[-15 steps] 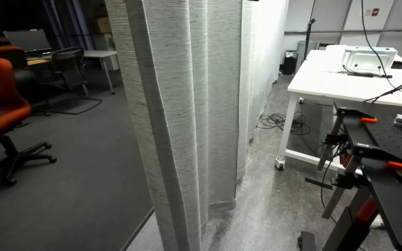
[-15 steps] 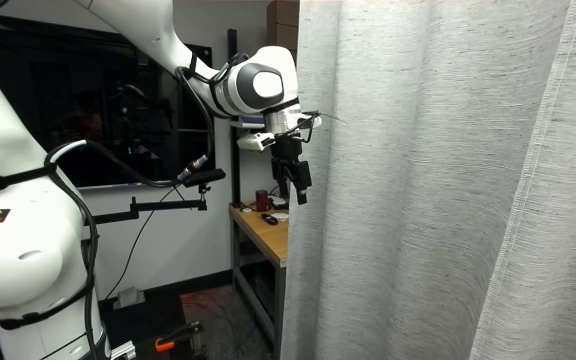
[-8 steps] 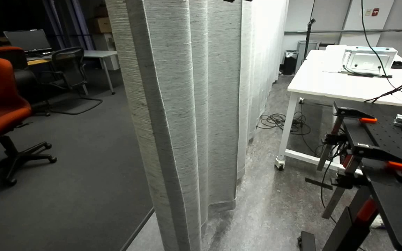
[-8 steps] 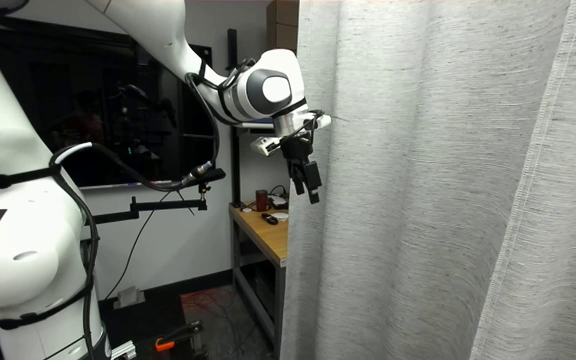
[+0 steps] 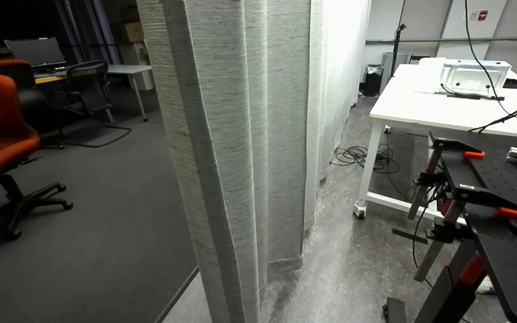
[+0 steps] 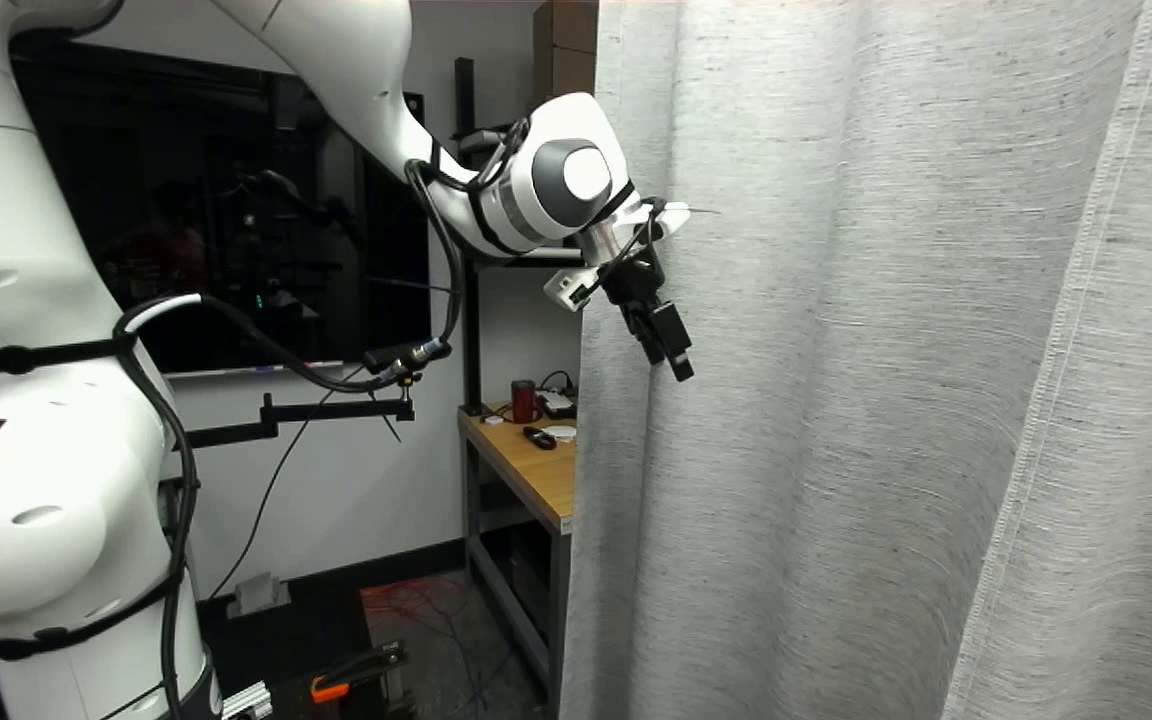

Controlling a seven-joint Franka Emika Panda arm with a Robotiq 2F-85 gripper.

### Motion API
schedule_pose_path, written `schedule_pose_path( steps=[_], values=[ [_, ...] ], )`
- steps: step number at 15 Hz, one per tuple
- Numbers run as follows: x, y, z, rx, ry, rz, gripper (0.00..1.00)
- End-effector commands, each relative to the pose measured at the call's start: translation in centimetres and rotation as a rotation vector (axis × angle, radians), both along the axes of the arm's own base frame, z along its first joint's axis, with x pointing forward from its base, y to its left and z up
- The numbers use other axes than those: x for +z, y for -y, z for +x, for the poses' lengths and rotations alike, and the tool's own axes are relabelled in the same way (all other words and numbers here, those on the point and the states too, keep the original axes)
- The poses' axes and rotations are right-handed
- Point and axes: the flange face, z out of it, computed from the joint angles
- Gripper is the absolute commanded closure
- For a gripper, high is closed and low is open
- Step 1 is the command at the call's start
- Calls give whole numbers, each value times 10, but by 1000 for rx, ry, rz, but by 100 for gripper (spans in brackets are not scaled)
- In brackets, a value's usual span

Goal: Pull the curtain open to the right

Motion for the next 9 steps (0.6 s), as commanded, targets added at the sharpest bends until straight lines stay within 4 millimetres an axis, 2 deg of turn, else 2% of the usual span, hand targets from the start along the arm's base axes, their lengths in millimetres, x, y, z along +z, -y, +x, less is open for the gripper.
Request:
schedule_pose_path(
  steps=[1,9],
  values=[
    [9,-12,7,19,125,0,0],
    [19,-54,-4,90,245,-2,0]
  ],
)
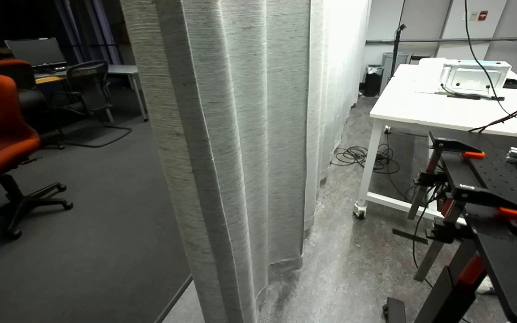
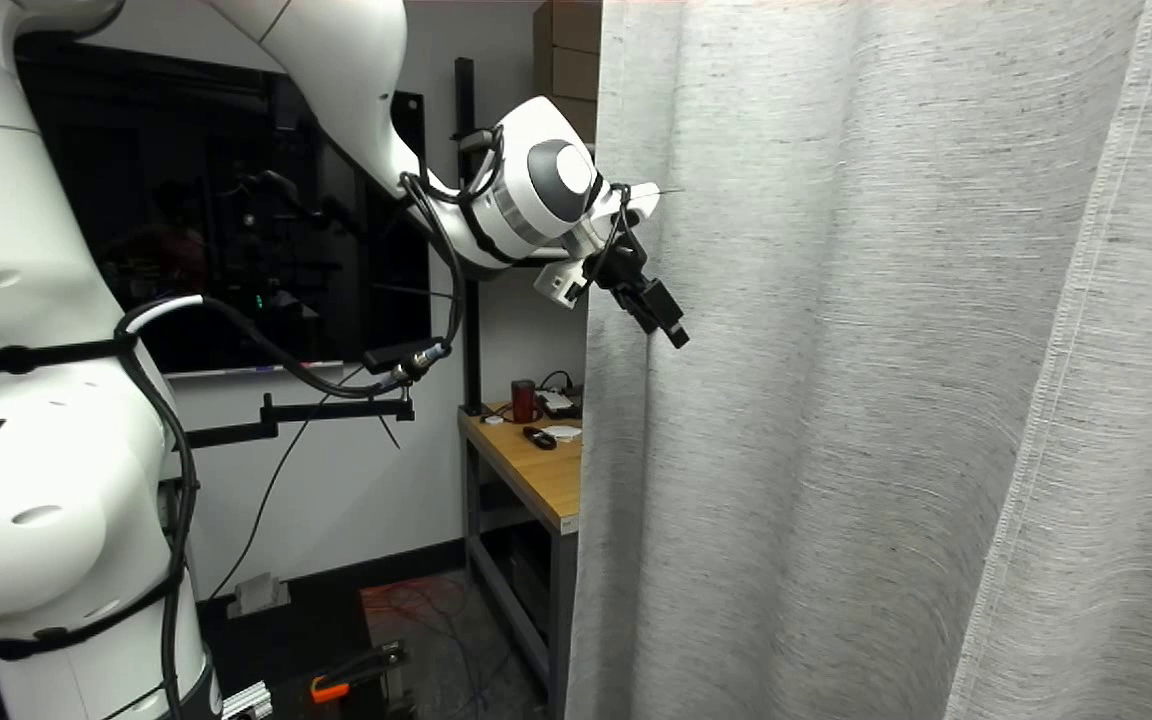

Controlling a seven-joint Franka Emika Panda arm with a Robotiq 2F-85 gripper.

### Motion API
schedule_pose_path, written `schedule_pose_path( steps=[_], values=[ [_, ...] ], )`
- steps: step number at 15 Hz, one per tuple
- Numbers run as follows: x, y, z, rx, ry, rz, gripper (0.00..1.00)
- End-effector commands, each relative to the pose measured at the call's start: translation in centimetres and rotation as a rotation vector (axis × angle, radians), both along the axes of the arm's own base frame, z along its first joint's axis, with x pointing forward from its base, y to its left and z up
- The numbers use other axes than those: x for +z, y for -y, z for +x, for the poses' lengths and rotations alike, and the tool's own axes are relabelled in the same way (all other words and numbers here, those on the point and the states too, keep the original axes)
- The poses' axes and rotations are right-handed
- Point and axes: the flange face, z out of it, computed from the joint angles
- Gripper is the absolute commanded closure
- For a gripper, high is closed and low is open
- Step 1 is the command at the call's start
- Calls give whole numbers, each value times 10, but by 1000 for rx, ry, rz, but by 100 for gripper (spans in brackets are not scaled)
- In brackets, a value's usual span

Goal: Pull the curtain open to the right

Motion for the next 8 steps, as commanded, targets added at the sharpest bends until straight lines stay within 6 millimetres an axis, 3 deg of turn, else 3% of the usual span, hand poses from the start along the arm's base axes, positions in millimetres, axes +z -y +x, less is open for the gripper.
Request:
schedule_pose_path(
  steps=[1,6,8],
  values=[
    [6,-9,-2,9,45,17,0],
    [8,-17,0,-13,46,29,0],
    [11,-8,8,-39,71,34,0]
  ],
)
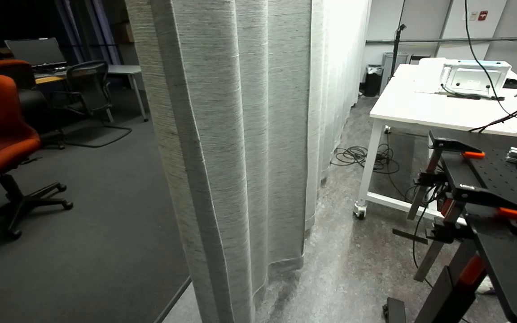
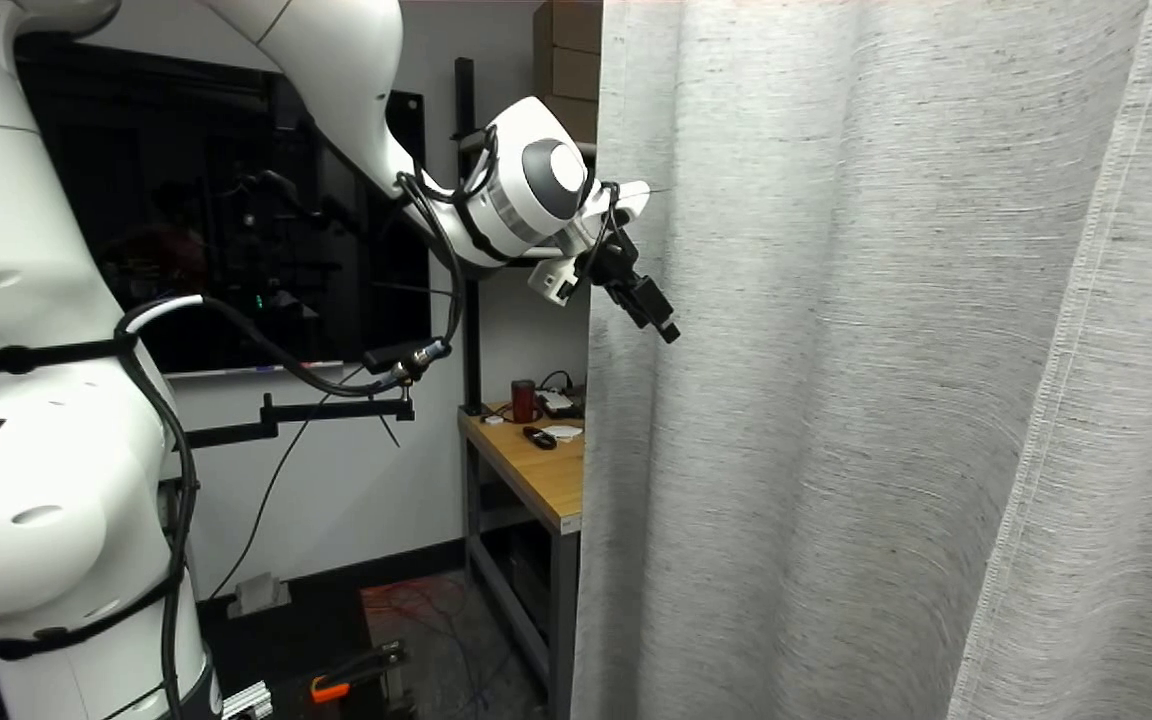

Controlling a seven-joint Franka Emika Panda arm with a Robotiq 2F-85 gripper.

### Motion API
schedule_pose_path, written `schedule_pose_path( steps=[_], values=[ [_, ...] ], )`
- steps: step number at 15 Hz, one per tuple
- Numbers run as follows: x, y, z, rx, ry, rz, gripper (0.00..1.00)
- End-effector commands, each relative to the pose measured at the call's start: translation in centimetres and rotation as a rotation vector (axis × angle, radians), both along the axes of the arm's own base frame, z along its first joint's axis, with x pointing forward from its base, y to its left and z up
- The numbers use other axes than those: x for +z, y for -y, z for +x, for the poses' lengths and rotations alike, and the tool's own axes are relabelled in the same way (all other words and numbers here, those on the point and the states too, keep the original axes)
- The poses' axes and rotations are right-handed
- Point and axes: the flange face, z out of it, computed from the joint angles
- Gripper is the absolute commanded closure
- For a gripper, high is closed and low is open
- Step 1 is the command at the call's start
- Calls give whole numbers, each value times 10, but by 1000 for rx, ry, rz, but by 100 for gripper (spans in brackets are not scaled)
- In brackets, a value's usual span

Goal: Pull the curtain open to the right

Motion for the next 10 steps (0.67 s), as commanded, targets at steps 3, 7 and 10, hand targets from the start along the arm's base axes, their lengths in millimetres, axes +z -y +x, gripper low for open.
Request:
schedule_pose_path(
  steps=[3,7,10],
  values=[
    [19,23,25,-98,106,-2,0],
    [22,27,33,-161,147,-13,28],
    [19,19,32,-183,165,-6,38]
  ],
)
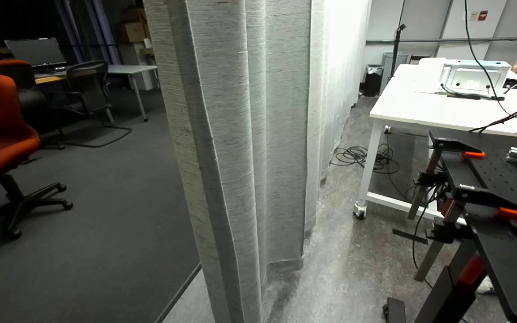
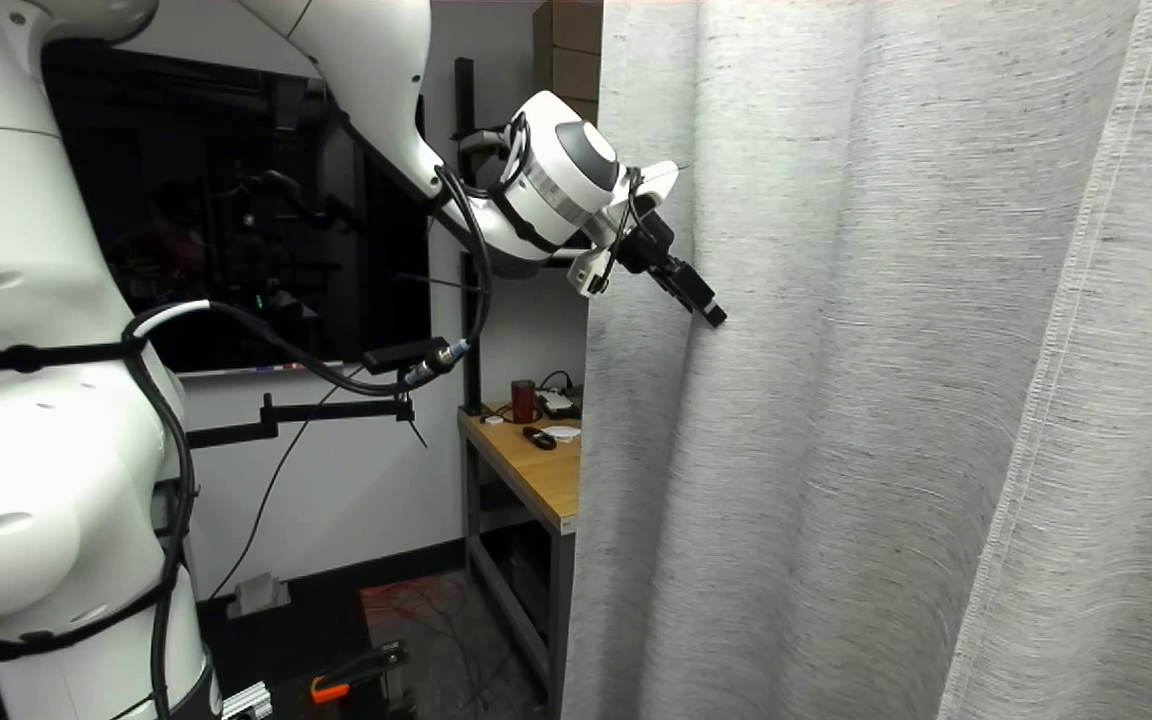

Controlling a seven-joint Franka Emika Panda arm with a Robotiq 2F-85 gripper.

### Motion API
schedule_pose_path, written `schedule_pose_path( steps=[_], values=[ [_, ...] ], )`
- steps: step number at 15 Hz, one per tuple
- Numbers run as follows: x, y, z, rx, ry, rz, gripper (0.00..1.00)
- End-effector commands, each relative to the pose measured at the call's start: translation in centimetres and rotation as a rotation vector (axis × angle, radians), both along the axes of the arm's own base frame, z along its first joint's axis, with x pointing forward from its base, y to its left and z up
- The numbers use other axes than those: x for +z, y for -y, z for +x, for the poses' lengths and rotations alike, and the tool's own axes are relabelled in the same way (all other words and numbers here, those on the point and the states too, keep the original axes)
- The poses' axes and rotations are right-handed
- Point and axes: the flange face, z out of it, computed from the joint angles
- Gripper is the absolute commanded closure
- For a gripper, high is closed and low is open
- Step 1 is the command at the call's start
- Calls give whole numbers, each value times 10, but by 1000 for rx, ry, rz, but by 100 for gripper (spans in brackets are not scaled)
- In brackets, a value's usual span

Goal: Pull the curtain open to the right

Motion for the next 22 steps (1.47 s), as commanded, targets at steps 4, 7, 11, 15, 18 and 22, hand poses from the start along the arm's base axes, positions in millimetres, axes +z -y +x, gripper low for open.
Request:
schedule_pose_path(
  steps=[4,7,11,15,18,22],
  values=[
    [-6,-9,9,-58,32,18,70],
    [-10,-6,12,-72,20,28,92],
    [-15,-2,22,-92,-2,35,100],
    [-29,28,47,-180,-64,46,99],
    [-42,67,70,-300,-123,54,99],
    [-48,126,95,-457,-164,79,99]
  ],
)
